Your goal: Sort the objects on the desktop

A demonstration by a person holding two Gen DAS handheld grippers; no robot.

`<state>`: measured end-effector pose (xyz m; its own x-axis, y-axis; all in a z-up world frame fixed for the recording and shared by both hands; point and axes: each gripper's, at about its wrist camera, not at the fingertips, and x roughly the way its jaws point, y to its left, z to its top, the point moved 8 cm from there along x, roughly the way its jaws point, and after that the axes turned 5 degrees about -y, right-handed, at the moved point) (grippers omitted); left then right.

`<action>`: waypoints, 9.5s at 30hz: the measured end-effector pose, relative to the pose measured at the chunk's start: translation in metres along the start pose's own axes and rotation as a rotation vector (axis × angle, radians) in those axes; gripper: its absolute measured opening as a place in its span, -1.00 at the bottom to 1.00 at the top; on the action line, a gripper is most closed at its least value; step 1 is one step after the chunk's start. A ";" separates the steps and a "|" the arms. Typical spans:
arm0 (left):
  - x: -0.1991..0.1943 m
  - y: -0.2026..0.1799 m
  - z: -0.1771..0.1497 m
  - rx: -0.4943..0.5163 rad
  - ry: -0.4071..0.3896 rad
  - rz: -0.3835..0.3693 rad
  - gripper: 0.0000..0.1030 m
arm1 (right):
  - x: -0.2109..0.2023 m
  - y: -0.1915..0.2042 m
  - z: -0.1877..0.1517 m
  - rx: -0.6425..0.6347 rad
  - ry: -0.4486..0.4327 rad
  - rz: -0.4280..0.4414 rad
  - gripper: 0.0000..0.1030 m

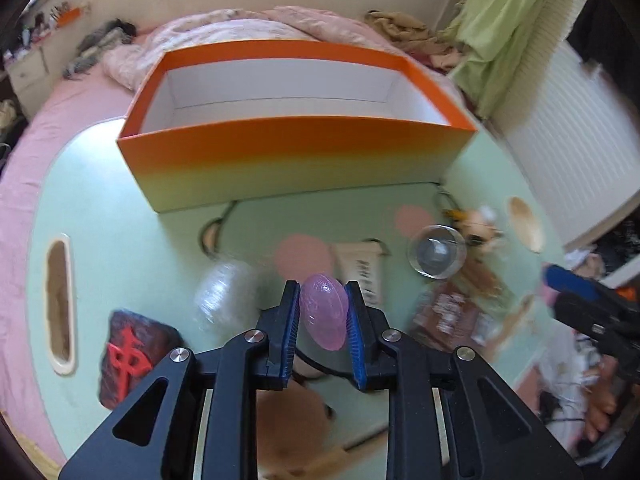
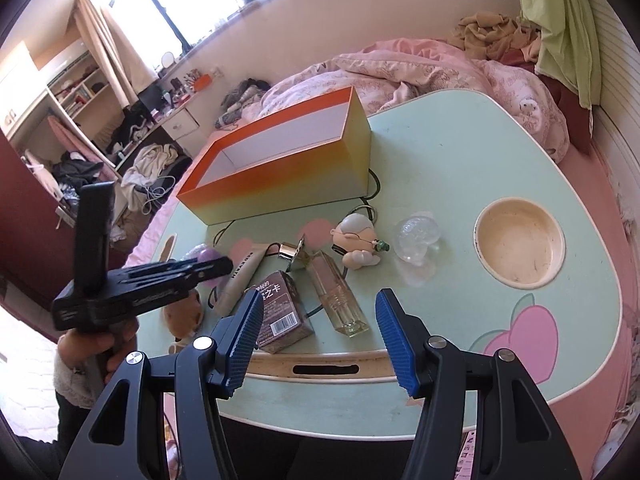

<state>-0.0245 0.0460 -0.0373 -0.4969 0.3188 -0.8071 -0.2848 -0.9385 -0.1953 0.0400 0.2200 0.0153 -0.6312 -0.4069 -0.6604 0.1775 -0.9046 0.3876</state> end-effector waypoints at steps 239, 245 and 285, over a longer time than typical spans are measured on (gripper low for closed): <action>0.003 0.041 0.090 0.012 -0.213 -0.037 -0.21 | 0.136 0.016 0.122 -0.251 -0.091 -0.119 -0.67; 0.006 0.039 0.092 0.020 -0.214 -0.022 -0.21 | 0.136 0.016 0.122 -0.249 -0.099 -0.118 -0.69; -0.018 0.045 -0.014 -0.017 -0.165 -0.097 -0.17 | 0.011 -0.056 0.038 -0.041 -0.227 -0.147 -0.10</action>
<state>-0.0170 -0.0037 -0.0387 -0.5958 0.4244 -0.6819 -0.3248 -0.9038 -0.2787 -0.0056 0.2705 0.0108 -0.8047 -0.2359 -0.5449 0.0991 -0.9582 0.2684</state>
